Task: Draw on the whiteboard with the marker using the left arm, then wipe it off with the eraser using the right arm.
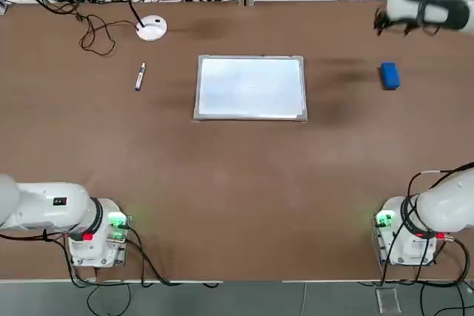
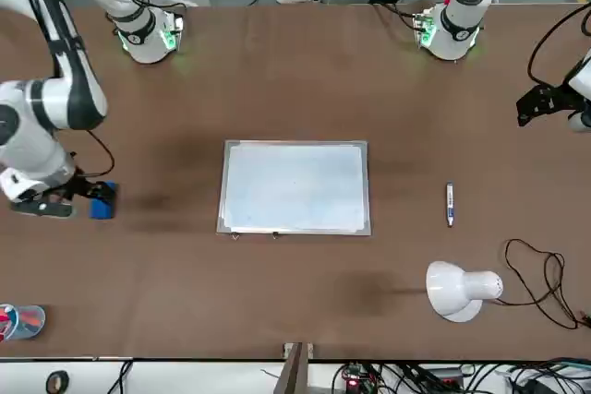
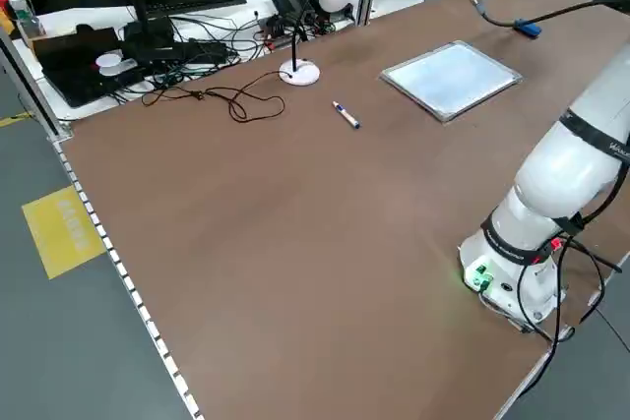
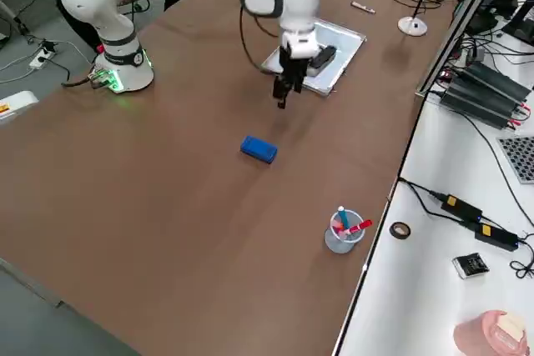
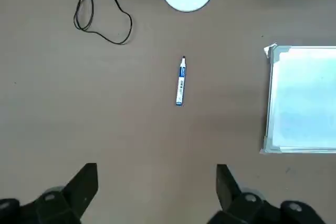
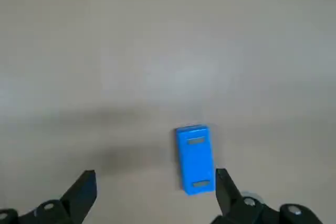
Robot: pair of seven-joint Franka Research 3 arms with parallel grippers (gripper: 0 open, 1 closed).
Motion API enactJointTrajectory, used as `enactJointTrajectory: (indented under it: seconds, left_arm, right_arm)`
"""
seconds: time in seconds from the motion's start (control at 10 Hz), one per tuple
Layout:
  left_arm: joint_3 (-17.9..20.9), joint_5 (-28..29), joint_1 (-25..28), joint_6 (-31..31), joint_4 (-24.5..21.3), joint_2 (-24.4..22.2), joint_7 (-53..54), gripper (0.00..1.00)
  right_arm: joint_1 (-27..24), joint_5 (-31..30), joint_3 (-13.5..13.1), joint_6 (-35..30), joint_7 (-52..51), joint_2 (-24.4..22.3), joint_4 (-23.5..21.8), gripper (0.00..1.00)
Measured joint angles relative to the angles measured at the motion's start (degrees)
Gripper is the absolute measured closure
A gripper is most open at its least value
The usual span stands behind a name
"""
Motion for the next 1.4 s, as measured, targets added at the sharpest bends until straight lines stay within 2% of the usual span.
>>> enactJointTrajectory:
  seconds: [0.3,0.5,1.0,1.4]
  left_arm:
    - [-0.1,0.0,-0.1,0.0,0.2,-0.1,0.0,0.00]
    - [-0.1,0.0,0.0,0.0,0.7,-0.1,0.1,0.00]
    - [-0.1,0.0,0.0,0.0,1.2,-0.1,0.1,0.00]
    - [-0.1,0.0,0.0,-0.1,1.4,-0.2,0.1,0.00]
  right_arm:
    - [-2.0,0.6,-0.4,-11.1,-6.7,-0.1,11.4,0.00]
    - [-3.9,2.7,-0.5,-15.3,-9.5,-0.1,16.0,0.00]
    - [-3.9,6.7,-0.3,-28.8,-5.1,-0.3,24.6,0.00]
    - [-2.5,8.1,-0.2,-32.6,-0.3,-3.7,26.3,0.00]
